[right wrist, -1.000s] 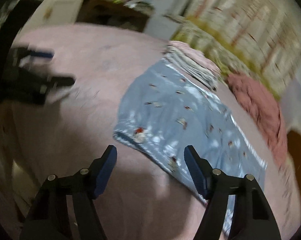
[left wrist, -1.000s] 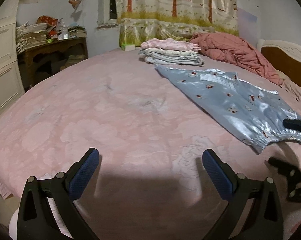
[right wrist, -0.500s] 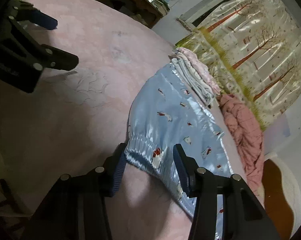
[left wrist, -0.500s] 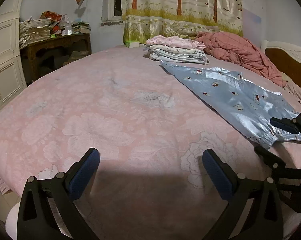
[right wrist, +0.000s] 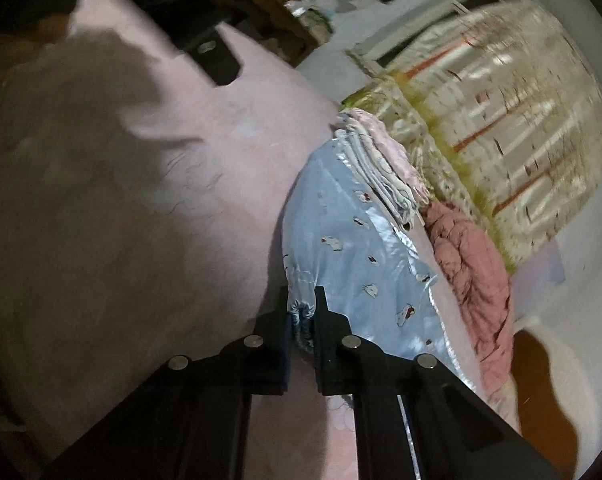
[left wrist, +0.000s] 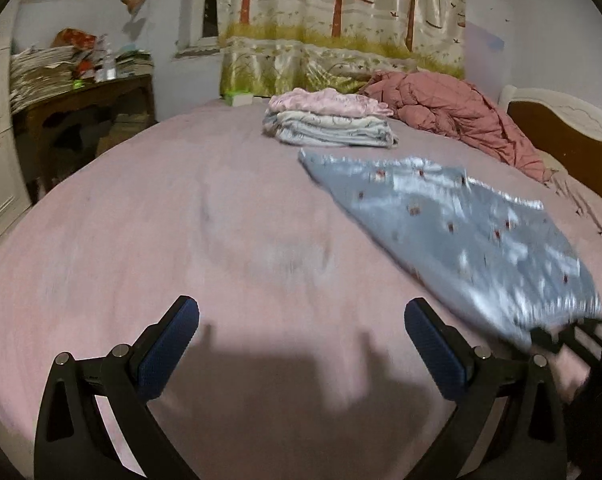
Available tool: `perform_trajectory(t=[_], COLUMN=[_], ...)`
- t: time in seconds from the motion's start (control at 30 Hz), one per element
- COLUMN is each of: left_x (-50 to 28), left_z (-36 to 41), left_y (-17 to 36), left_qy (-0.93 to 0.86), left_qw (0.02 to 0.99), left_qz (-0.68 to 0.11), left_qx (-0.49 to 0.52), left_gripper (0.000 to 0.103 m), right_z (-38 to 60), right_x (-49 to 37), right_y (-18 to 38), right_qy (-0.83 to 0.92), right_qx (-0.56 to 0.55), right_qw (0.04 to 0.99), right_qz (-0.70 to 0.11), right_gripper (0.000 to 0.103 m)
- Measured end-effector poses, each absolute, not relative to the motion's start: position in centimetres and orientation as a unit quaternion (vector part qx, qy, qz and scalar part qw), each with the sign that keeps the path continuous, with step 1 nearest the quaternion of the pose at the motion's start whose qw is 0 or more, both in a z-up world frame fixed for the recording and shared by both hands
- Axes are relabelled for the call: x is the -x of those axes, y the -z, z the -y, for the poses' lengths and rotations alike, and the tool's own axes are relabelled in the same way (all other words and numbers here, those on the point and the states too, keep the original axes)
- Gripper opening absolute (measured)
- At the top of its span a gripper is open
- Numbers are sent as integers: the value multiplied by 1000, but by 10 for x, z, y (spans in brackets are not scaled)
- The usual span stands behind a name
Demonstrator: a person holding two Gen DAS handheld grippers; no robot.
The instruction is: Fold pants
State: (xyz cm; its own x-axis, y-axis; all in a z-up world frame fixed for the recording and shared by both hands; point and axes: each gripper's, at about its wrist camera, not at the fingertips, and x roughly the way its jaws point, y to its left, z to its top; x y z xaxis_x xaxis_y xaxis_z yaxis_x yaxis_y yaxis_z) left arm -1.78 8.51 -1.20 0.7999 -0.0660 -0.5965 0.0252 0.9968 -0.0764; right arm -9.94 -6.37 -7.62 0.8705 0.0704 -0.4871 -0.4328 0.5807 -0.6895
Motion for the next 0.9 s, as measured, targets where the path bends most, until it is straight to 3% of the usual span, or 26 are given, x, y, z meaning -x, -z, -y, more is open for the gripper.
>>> perform_trajectory(t=[0.1,0.3,0.47,0.53,0.63,0.8,0.9], left_x=[-35,-159,-249,-279,-313,-337,-340], left_z=[-98,-103,-105,-110,-121,-132,-132], left_y=[-8,-13,12,27,49,61,61], left_qy=[40,66,52,44,31,73,112], left_qw=[941,918,906,894,875,867,858], left_qz=[-329,-369,-394,-417,-442,-434,-432], left_qx=[74,131,145,160,193,234,254], left_gripper=[99,69,64,56,49,48,33], right_z=[76,105,121,122,123,120,118], right_x=[95,96,102,101,96,92,90], right_y=[62,41,33,35,39,45,47], right_qy=[-153,-174,-200,-203,-214,-222,-223], right_qx=[372,256,196,186,167,166,166], right_qw=[890,923,932,932,928,923,921], right_qz=[-217,-228,-231,-238,-256,-266,-274], right_gripper=[8,8,8,8,8,8,8])
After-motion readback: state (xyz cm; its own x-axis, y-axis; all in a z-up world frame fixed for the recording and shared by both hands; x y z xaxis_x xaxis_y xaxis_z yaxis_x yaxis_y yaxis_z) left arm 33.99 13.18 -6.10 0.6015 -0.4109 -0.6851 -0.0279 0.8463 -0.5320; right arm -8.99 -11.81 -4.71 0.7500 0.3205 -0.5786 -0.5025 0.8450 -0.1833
